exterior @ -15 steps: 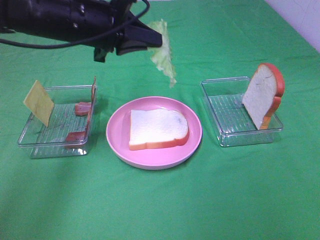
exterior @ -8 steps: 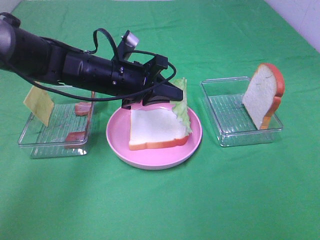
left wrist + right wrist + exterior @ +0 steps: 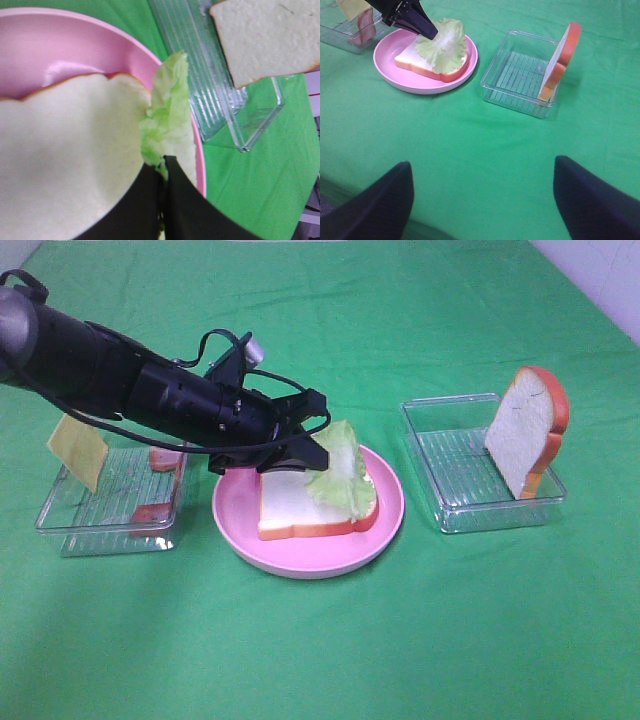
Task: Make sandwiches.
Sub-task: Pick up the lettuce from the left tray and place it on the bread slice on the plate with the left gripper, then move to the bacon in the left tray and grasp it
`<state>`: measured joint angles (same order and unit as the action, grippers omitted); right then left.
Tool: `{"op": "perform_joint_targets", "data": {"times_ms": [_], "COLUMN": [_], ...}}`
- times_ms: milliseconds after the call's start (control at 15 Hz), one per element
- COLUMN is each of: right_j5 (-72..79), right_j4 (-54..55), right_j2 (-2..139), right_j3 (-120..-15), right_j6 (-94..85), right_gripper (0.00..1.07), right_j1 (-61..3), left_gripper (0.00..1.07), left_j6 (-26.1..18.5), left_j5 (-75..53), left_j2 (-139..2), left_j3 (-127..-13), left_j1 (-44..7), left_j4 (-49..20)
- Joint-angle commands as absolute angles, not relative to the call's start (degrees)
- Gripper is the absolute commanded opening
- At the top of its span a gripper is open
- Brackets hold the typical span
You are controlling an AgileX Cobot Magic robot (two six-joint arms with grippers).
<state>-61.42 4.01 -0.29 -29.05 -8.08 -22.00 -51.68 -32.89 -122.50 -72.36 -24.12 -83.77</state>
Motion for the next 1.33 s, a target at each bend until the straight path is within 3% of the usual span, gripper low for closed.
{"op": "perform_joint_targets", "data": {"times_ms": [67,200,400,600,733,1133,1200,1333], "right_j5": [-60.8,-60.8,-60.8,-60.8,-60.8,-60.8,-60.8,-60.8], "right_j4": [3.9,3.9,3.9,3.9,3.9,3.9,3.9,3.9], "right_j2": [-1.2,-1.2,-1.2,-1.2,-1.2,-1.2,-1.2,-1.2], "right_j3": [-28.8,-28.8,-28.8,-28.8,-28.8,-28.8,-28.8,-28.8], "right_j6": [-8.7,-8.7,-8.7,-8.7,-8.7,-8.7,-8.7,-8.7], "right_gripper": [0.75,0.75,0.75,0.75,0.75,0.75,0.75,0.75], "right_j1": [-22.1,-22.1,-22.1,-22.1,-22.1,-22.1,-22.1,-22.1], "left_gripper": [0.00,0.08,0.28,0.73,0.79,0.78,0.76,0.76], "left_j6": [-43.3,-40.8,-40.4,-40.4,-40.4,-39.5,-37.0,-25.4], "left_j5": [-28.9,-27.4,-27.9,-26.1,-26.0,-22.5,-21.8,-24.0], "left_j2": [-121.2,-120.2,-120.3,-120.1,-119.5,-110.1,-108.9,-108.3], "left_j3": [-72.5,-72.5,-72.5,-72.5,-72.5,-72.6,-72.9,-76.5], "left_j1": [-24.4,-24.4,-24.4,-24.4,-24.4,-24.4,-24.4,-24.4], "left_j4": [-73.6,-69.8,-69.8,-70.1,-70.1,-69.4,-67.3,-55.9]}}
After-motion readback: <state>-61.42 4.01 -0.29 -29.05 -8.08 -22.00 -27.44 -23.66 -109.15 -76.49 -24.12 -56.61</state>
